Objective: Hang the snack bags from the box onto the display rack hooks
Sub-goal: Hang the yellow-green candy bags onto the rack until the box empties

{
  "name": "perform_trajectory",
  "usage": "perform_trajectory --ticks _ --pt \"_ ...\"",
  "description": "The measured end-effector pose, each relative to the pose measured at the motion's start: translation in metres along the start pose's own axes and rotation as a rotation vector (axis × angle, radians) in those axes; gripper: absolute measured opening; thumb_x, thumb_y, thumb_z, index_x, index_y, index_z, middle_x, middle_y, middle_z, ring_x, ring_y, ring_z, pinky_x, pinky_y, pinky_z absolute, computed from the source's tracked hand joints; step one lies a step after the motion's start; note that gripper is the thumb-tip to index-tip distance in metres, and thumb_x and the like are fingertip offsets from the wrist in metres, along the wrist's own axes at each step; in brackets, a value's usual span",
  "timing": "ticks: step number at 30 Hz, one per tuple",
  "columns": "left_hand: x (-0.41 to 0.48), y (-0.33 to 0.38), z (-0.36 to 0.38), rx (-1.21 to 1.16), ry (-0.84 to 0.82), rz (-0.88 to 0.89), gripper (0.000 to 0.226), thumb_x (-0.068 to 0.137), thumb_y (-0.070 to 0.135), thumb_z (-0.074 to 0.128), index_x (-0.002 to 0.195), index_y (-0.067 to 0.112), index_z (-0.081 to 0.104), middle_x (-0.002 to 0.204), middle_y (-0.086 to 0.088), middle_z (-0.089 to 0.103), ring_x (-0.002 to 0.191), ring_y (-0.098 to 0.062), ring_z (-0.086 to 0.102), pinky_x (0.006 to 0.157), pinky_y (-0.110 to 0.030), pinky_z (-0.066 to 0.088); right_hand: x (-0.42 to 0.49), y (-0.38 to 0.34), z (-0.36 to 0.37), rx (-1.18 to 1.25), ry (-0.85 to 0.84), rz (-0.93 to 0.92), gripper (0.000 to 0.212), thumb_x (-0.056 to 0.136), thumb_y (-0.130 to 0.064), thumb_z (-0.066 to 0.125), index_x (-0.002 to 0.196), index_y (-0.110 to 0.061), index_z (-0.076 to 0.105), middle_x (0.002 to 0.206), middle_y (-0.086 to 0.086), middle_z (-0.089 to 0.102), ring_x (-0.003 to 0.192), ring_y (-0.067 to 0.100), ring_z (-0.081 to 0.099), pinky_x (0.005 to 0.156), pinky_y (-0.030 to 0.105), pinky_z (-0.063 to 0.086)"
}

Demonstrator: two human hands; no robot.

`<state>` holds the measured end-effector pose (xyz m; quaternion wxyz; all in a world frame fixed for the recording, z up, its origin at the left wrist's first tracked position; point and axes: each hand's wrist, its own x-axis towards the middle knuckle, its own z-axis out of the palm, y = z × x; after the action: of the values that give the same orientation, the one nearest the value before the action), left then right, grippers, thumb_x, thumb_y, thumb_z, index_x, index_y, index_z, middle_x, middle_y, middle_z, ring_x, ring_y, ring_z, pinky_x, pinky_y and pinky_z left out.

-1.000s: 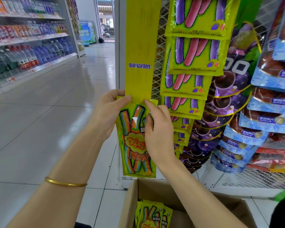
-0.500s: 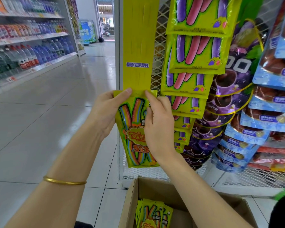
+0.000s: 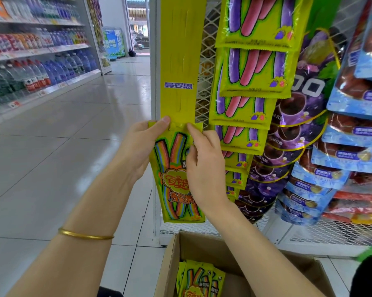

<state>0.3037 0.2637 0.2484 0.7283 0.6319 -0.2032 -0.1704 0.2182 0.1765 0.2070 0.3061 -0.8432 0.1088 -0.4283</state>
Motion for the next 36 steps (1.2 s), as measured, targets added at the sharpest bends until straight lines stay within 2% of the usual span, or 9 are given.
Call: perform_trajectory --ticks 7,12,15,18,22,26,31,33,36 --pt "-0.001 -0.004 -0.003 0.073 0.023 0.046 0.019 0.095 0.022 0.051 0.096 0.009 0.064 0.094 -0.010 0.070 0.082 -0.021 0.065 0.084 -0.040 0.053 -0.013 0.009 0.004 -0.004 -0.070 0.030 0.049 0.093 0.000 0.045 0.139 -0.017 0.043 0.121 0.004 0.047 0.094 0.020 0.055 0.079 0.039 0.051" --pt "0.000 -0.002 -0.003 0.062 0.048 0.049 0.016 0.095 0.020 0.050 0.097 0.010 0.063 0.090 -0.007 0.069 0.080 -0.021 0.064 0.079 -0.037 0.052 -0.012 0.005 0.008 -0.003 0.067 -0.071 0.046 0.088 0.003 0.047 0.131 -0.011 0.052 0.107 0.009 0.052 0.081 0.023 0.055 0.064 0.043 0.053" --pt "0.000 0.002 -0.003 0.008 0.036 -0.017 0.032 0.094 0.026 0.052 0.114 0.002 0.060 0.107 -0.016 0.068 0.095 -0.034 0.064 0.087 -0.045 0.050 -0.003 0.004 0.005 0.002 0.114 -0.089 0.045 0.086 -0.001 0.044 0.128 -0.010 0.055 0.103 0.011 0.052 0.078 0.025 0.055 0.061 0.046 0.052" --pt "0.000 0.004 -0.002 -0.018 0.026 -0.042 0.040 0.092 0.029 0.055 0.119 0.001 0.058 0.114 -0.020 0.065 0.104 -0.037 0.062 0.094 -0.051 0.049 0.002 0.003 0.002 -0.009 0.114 -0.095 0.045 0.083 -0.001 0.043 0.125 -0.010 0.058 0.102 0.010 0.051 0.079 0.024 0.053 0.063 0.046 0.052" --pt "0.000 0.004 0.001 -0.028 0.035 -0.031 0.030 0.092 0.023 0.055 0.113 0.001 0.059 0.110 -0.021 0.066 0.092 -0.029 0.063 0.088 -0.047 0.051 0.000 0.006 0.003 -0.008 0.101 -0.063 0.045 0.083 0.002 0.045 0.123 -0.013 0.061 0.102 0.010 0.049 0.082 0.014 0.045 0.065 0.043 0.051" --pt "0.000 0.004 0.003 0.057 -0.006 0.022 0.016 0.095 0.023 0.051 0.094 0.012 0.063 0.093 -0.008 0.069 0.084 -0.021 0.063 0.082 -0.040 0.052 0.001 0.006 0.000 0.033 0.110 -0.029 0.047 0.083 0.009 0.047 0.124 -0.010 0.060 0.101 0.009 0.047 0.082 0.005 0.038 0.068 0.037 0.048" --pt "0.004 0.005 0.001 0.104 0.051 0.057 0.028 0.097 0.029 0.047 0.120 0.016 0.057 0.112 -0.005 0.067 0.100 -0.020 0.065 0.089 -0.040 0.052 0.005 0.001 -0.004 -0.010 0.045 -0.046 0.047 0.086 0.009 0.048 0.128 -0.011 0.056 0.103 0.006 0.047 0.083 0.012 0.045 0.072 0.040 0.049" --pt "0.005 0.003 0.000 0.119 0.061 0.072 0.025 0.097 0.028 0.047 0.114 0.017 0.060 0.104 -0.003 0.069 0.095 -0.018 0.065 0.084 -0.034 0.053 0.006 0.004 -0.004 -0.010 0.062 -0.057 0.046 0.087 0.009 0.047 0.127 -0.010 0.058 0.100 0.004 0.046 0.083 0.007 0.042 0.072 0.032 0.047" --pt "0.004 0.002 0.000 0.091 0.035 0.056 0.018 0.096 0.022 0.047 0.098 0.016 0.065 0.086 -0.001 0.071 0.075 -0.015 0.065 0.066 -0.026 0.054 0.008 0.007 -0.006 0.020 0.080 -0.042 0.044 0.087 0.010 0.047 0.124 -0.009 0.060 0.097 -0.001 0.044 0.085 -0.001 0.037 0.075 0.014 0.038"
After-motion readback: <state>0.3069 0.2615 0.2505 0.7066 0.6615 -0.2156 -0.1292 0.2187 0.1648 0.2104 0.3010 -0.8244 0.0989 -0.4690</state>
